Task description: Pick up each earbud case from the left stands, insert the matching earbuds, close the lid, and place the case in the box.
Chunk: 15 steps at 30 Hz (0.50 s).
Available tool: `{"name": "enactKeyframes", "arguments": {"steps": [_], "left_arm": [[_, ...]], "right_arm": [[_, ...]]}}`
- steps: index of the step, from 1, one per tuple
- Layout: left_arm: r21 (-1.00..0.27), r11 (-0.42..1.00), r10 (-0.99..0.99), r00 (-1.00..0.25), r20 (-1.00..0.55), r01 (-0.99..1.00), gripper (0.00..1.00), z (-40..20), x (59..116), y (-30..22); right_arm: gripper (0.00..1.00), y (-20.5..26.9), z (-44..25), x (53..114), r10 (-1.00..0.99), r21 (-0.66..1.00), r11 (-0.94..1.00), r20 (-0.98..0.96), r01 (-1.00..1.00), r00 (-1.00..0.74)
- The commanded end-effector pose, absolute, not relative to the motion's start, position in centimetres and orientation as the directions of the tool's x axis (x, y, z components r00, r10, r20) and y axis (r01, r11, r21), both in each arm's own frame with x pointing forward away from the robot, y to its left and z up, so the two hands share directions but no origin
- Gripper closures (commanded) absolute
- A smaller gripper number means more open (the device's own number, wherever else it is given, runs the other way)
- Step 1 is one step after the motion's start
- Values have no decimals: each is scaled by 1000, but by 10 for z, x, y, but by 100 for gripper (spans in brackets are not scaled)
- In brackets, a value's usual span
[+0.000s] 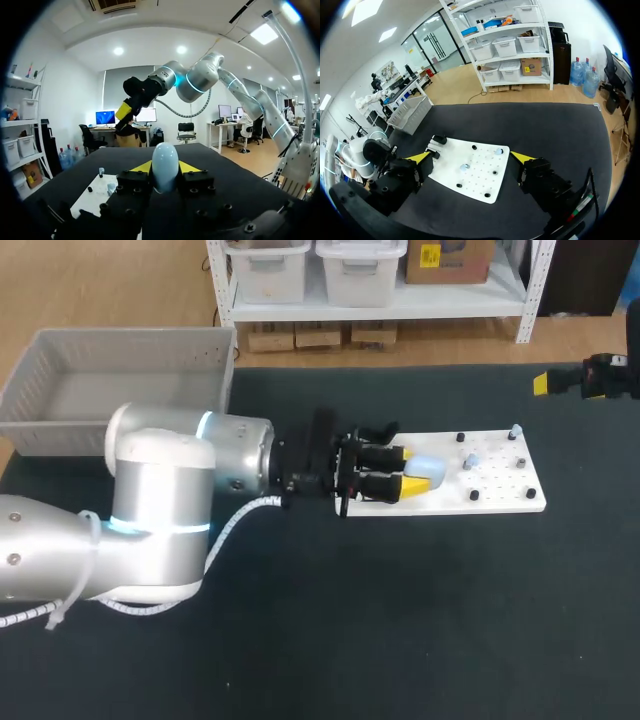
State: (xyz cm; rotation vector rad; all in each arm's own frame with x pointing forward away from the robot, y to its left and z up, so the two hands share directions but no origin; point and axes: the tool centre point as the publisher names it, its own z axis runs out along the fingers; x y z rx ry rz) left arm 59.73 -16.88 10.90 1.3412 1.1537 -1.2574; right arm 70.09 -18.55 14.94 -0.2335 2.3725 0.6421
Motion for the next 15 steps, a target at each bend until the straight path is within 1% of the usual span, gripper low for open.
{"name": "enactKeyframes", "arguments": {"steps": [1, 15], "left_arm": [[35, -14, 17, 35, -999, 999, 100, 109, 588, -162], [42, 2, -3, 42, -999, 999, 100, 107, 589, -163]], "right_arm": [[0, -186, 150, 701, 0, 386, 863, -643, -324, -766], [0, -186, 150, 701, 0, 386, 863, -643, -324, -766]]}}
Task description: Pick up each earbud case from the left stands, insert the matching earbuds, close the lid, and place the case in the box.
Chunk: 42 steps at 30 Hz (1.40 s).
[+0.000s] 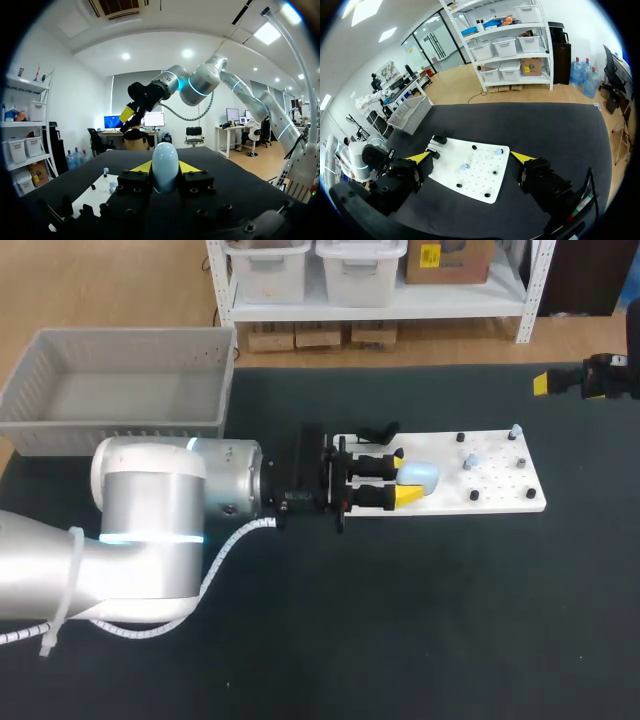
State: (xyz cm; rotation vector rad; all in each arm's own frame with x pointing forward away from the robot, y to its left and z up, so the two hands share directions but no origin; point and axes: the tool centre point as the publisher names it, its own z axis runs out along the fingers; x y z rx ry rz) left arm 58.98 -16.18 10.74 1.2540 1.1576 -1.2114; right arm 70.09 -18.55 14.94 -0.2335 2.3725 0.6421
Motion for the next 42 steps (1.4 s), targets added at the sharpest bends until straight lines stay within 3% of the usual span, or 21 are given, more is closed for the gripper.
{"name": "enactKeyframes", "arguments": {"steps": [1, 13, 24, 42], "left_arm": [[42, 2, -3, 42, -999, 999, 100, 107, 589, -163], [42, 2, -3, 42, -999, 999, 100, 107, 589, -163], [42, 2, -3, 42, -999, 999, 100, 107, 589, -163], [42, 2, -3, 42, -999, 999, 100, 107, 589, -163]], "right_arm": [[0, -186, 150, 701, 0, 386, 863, -643, -324, -766], [0, -186, 150, 701, 0, 386, 863, -643, -324, -766], [0, -173, 153, 643, -94, 339, 846, -665, -411, -741], [0, -101, 145, 574, -249, 337, 780, -605, -527, -756]]}}
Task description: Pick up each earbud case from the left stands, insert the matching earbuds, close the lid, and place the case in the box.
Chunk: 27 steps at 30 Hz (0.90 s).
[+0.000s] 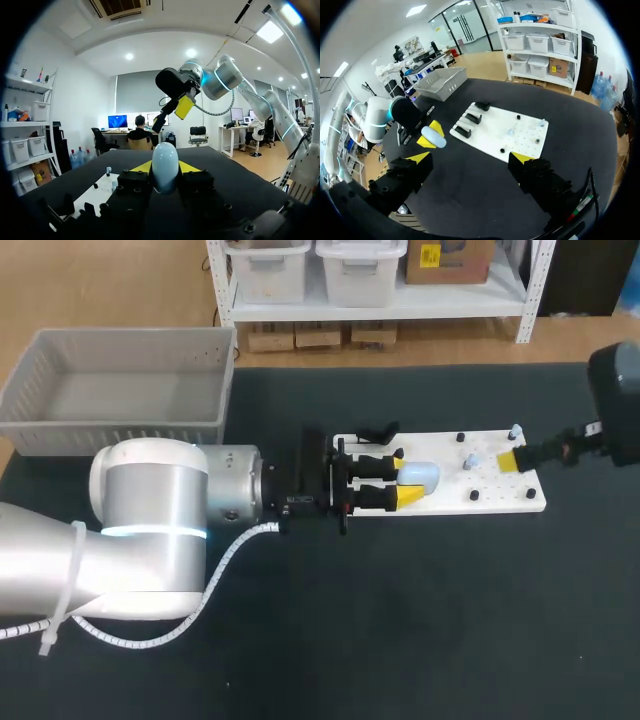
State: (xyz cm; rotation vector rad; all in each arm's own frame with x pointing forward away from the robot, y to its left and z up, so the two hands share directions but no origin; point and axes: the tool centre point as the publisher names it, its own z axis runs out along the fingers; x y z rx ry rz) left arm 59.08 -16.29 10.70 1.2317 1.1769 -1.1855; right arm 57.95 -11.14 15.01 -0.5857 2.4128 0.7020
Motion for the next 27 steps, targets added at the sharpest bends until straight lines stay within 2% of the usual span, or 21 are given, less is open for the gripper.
{"name": "enactKeyframes", "arguments": {"steps": [1, 13, 27], "left_arm": [[42, 2, -3, 42, -999, 999, 100, 107, 589, -163], [42, 2, -3, 42, -999, 999, 100, 107, 589, -163], [42, 2, -3, 42, -999, 999, 100, 107, 589, -163]], "right_arm": [[0, -100, 143, 573, -249, 342, 779, -600, -525, -761], [0, -63, 134, 550, -265, 387, 753, -562, -532, -784], [0, -25, 125, 554, -277, 427, 728, -532, -537, -800]]}}
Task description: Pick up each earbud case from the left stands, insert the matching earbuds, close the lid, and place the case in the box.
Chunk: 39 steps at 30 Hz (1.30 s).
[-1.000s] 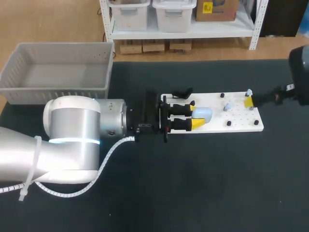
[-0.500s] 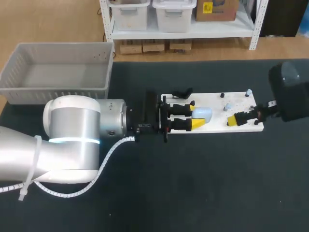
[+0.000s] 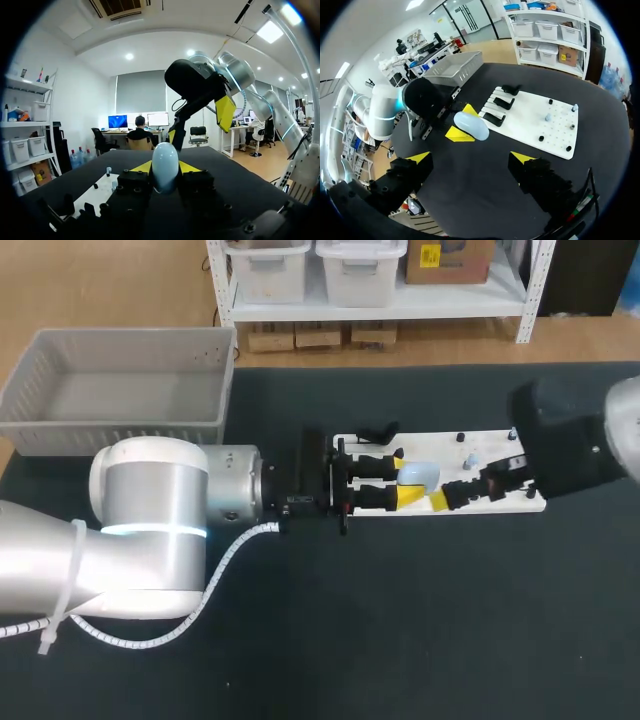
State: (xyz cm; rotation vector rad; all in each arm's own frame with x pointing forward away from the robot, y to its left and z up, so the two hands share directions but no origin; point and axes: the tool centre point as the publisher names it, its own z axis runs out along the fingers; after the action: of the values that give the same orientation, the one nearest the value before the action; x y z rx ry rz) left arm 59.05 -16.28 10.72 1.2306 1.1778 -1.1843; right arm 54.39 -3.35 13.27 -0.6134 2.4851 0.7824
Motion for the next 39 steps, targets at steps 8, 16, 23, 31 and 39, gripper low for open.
{"name": "enactKeyframes", "arguments": {"steps": [8, 16, 23, 31, 39], "left_arm": [[42, 2, -3, 42, -999, 999, 100, 107, 589, -163], [42, 2, -3, 42, -999, 999, 100, 107, 589, -163], [42, 2, -3, 42, -999, 999, 100, 107, 589, -163], [42, 2, -3, 42, -999, 999, 100, 107, 589, -163], [42, 2, -3, 42, -999, 999, 100, 107, 589, -163]], "right_arm": [[0, -21, 115, 564, -288, 413, 745, -510, -524, -811], [0, -22, 113, 568, -286, 408, 752, -506, -518, -814], [0, -26, 109, 573, -277, 411, 757, -500, -507, -820], [0, -28, 107, 578, -271, 414, 761, -497, -500, -824], [0, -28, 105, 583, -262, 415, 766, -496, -491, -828]]}}
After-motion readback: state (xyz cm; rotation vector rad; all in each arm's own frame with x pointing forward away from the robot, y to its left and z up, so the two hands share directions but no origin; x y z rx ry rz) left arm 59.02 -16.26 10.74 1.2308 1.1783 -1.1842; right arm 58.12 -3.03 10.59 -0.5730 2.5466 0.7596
